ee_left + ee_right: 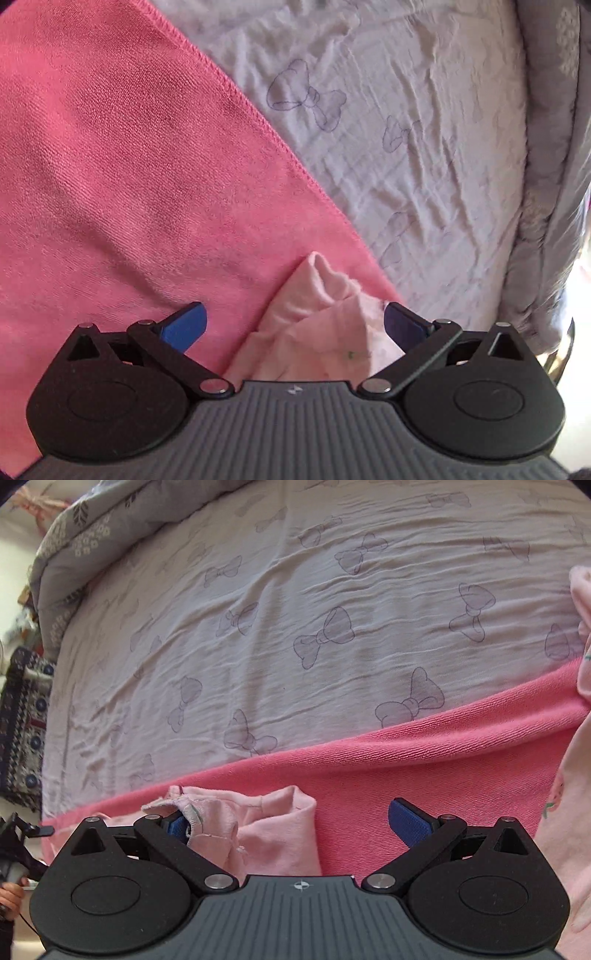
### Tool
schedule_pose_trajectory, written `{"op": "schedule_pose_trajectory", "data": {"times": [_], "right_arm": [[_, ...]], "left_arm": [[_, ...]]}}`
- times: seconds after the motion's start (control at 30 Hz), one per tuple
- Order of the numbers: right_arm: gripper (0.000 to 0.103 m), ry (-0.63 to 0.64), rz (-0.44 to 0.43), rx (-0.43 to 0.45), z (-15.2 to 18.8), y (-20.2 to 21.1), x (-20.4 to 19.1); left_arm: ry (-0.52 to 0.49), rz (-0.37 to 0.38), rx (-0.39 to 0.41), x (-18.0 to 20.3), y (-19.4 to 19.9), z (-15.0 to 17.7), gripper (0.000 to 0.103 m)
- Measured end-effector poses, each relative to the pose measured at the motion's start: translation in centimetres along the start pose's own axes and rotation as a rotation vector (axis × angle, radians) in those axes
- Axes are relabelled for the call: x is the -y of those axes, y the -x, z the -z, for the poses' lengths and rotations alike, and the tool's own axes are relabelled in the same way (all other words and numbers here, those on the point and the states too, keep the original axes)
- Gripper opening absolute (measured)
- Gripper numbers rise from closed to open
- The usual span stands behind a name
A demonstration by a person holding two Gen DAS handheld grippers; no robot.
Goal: Fold clothes
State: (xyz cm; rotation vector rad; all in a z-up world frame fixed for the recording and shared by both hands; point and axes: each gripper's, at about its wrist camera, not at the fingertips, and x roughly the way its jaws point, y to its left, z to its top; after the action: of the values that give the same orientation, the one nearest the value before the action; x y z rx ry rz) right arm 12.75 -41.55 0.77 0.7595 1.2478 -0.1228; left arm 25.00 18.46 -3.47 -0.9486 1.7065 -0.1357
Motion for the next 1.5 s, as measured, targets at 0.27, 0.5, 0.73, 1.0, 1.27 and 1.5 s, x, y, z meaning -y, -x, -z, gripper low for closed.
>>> {"op": "schedule_pose_trajectory", "data": {"times": [0.27, 0.5, 0.73, 1.0, 1.27, 1.5], "right_arm": [[0.103, 0.035, 0.225, -0.088, 0.1, -0.4, 1.3], [0.103, -0.256, -0.156, -0.045, -0.1, 0.2, 3.6], [0.103, -0.445, -0.162, -0.147, 0.3, -2.4, 4.5], [0.103, -0.704, -0.369, 0.017, 2.2, 0.1, 8.5], [0.103, 0.525, 0.222, 0.082, 14.2, 1.3, -5.9], [0.103, 0.345, 0.36, -0.035, 20.3, 0.8, 0.0]], "left_arm": [[-0.443, -0.288, 0.278, 4.6, 3.1, 4.1, 0.102], [-0.963, -0.481, 0.431, 8.1, 0.8, 13.0, 0.102], [-1.13, -0.661, 0.49, 9.3, -5.1, 14.3, 0.102], [-0.925, -0.649, 0.586, 8.7, -5.0, 10.6, 0.103], [-0.943, -0.703, 0.668, 9.2, -6.2, 10.0, 0.103], [-0.978, -1.001, 0.907, 9.7, -5.5, 9.9, 0.102]]}}
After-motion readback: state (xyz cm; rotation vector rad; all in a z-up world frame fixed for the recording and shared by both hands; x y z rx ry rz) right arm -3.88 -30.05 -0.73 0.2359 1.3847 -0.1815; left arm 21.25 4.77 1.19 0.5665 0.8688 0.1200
